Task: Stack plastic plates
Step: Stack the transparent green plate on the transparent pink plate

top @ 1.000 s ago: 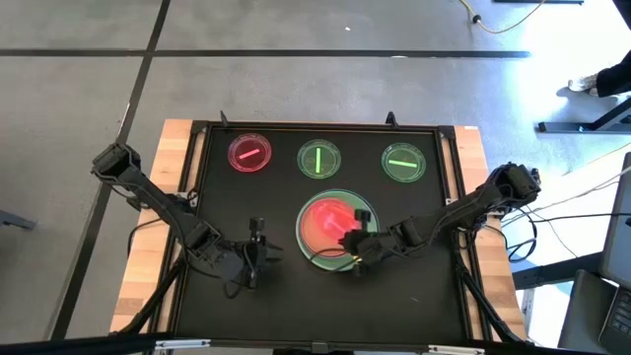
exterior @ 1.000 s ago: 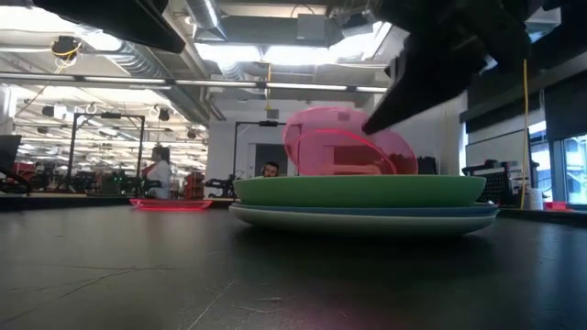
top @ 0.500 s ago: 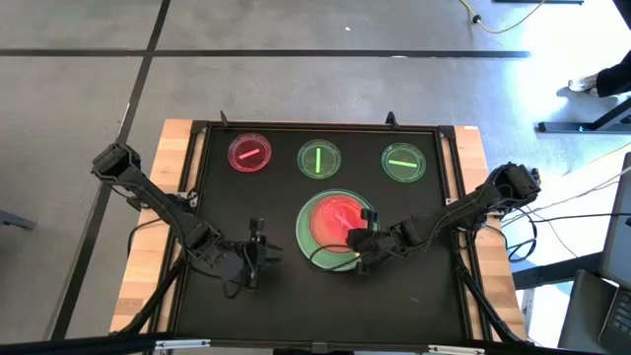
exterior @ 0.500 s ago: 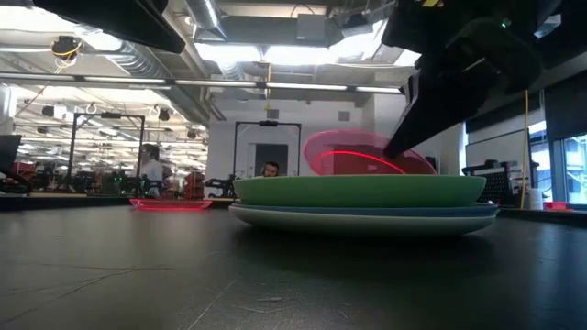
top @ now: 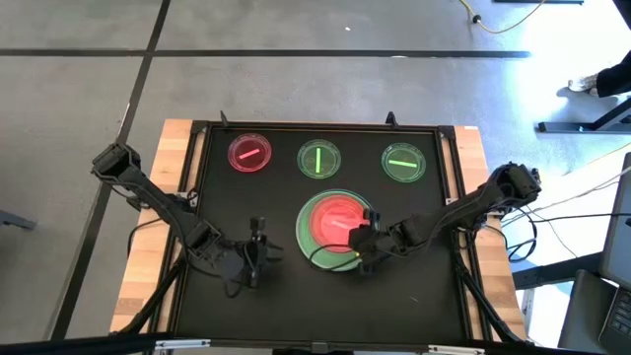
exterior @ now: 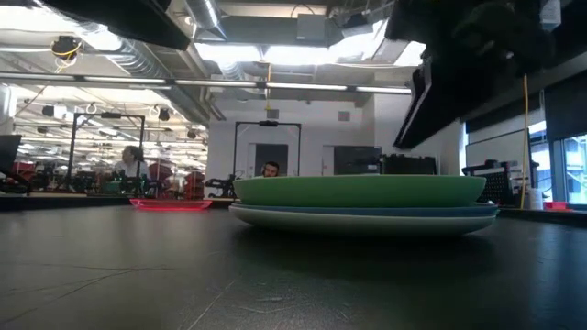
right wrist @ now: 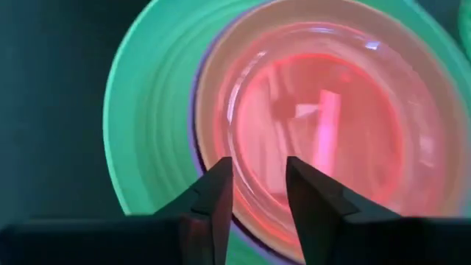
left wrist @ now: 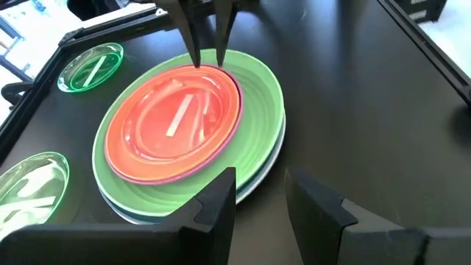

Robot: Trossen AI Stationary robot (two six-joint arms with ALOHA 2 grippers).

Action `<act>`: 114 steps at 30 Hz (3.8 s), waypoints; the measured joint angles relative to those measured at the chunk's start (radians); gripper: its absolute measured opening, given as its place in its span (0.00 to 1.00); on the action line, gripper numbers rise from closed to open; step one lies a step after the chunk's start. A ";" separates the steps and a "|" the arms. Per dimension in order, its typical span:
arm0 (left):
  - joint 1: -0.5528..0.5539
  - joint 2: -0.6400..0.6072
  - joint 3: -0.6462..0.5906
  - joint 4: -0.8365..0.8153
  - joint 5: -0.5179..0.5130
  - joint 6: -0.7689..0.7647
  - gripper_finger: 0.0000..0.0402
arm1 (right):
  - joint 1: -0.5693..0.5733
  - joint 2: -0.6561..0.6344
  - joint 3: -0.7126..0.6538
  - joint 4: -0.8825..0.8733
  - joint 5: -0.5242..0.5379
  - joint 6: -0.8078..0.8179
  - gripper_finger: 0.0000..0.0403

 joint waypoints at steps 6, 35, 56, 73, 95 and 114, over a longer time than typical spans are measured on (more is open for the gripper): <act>0.006 0.007 0.000 0.016 0.000 0.000 0.28 | 0.000 -0.066 0.065 -0.226 0.183 0.032 0.30; 0.084 0.008 -0.084 0.165 0.025 -0.041 0.28 | -0.738 -0.205 -0.386 0.105 -0.007 -0.031 0.30; 0.084 0.008 -0.084 0.164 0.026 -0.023 0.28 | -0.908 -0.207 -0.573 0.382 -0.048 -0.155 0.19; 0.083 0.008 -0.084 0.164 0.039 -0.003 0.28 | -0.783 -0.213 -0.473 0.380 -0.069 -0.258 0.01; 0.084 0.008 -0.084 0.164 0.040 -0.004 0.28 | -0.298 -0.213 -0.252 0.472 -0.068 -0.344 0.00; 0.083 0.008 -0.083 0.174 0.040 -0.005 0.28 | -0.089 -0.096 -0.252 0.519 -0.139 -0.316 0.00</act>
